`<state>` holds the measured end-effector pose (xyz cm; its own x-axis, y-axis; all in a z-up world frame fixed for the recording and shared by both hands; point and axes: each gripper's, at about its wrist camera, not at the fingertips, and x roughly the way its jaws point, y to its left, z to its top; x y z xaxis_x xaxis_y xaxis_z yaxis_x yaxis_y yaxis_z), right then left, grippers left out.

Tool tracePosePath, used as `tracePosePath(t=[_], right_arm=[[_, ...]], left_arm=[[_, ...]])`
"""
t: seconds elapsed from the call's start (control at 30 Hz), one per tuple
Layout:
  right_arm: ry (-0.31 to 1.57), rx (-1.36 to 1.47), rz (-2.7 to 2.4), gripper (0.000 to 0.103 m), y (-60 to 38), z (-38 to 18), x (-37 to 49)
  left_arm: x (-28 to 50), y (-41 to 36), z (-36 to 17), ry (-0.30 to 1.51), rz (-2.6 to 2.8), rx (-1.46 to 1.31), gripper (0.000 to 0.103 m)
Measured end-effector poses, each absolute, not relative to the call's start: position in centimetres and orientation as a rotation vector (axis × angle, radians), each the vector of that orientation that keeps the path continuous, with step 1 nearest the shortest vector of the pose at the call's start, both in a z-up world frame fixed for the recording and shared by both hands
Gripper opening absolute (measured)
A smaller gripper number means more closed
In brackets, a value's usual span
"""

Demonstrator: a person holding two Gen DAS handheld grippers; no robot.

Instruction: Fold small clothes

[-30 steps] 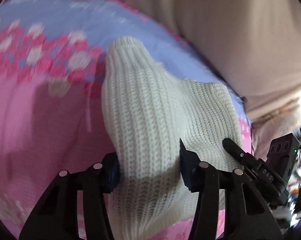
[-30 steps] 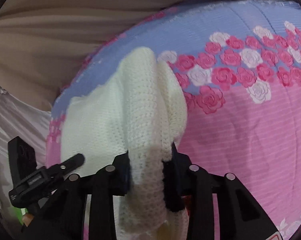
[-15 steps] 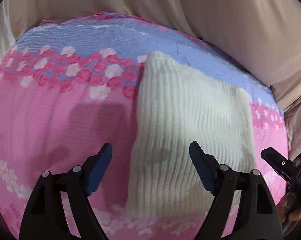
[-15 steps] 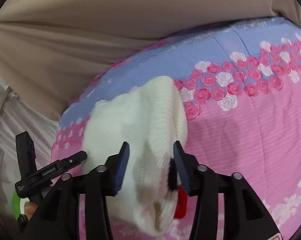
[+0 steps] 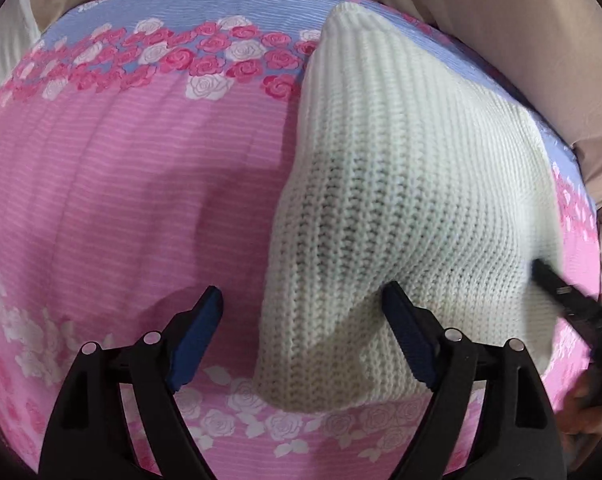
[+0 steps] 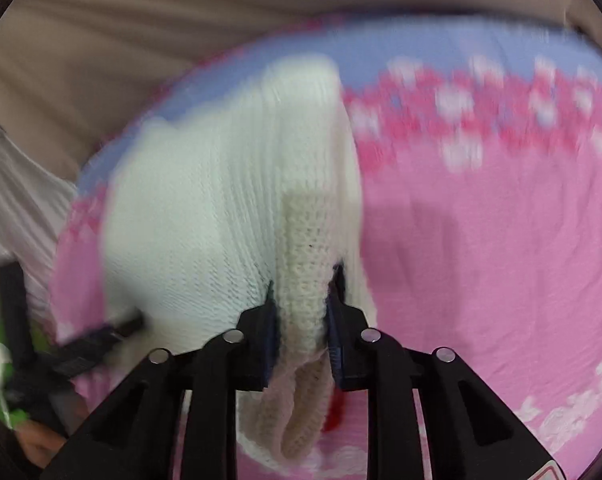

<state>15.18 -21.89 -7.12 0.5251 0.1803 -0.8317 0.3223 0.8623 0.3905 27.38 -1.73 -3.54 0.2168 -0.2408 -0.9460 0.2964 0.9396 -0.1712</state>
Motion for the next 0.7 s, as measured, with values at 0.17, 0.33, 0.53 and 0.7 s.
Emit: tracePosePath(t=[0.17, 0.33, 0.53, 0.7], right_arm=[[0.904, 0.590, -0.129, 0.024, -21.9, -0.8, 12.5], [0.974, 0.464, -0.096, 0.014, -19.2, -1.4, 11.9], [1.088, 0.440, -0.145, 0.013, -19.1, -4.5, 12.7], [0.993, 0.432, -0.169, 0.013, -17.7, 0.4, 8.4]], left_arm=[[26.3, -2.2, -1.4, 1.253, -0.340, 0.125, 0.079], [24.4, -3.4, -0.4, 1.240, -0.348, 0.168, 0.079], [21.3, -3.3, 2.8, 1.156, -0.360, 0.250, 0.079], [19.5, -3.4, 4.7, 1.115, -0.375, 0.245, 0.080]])
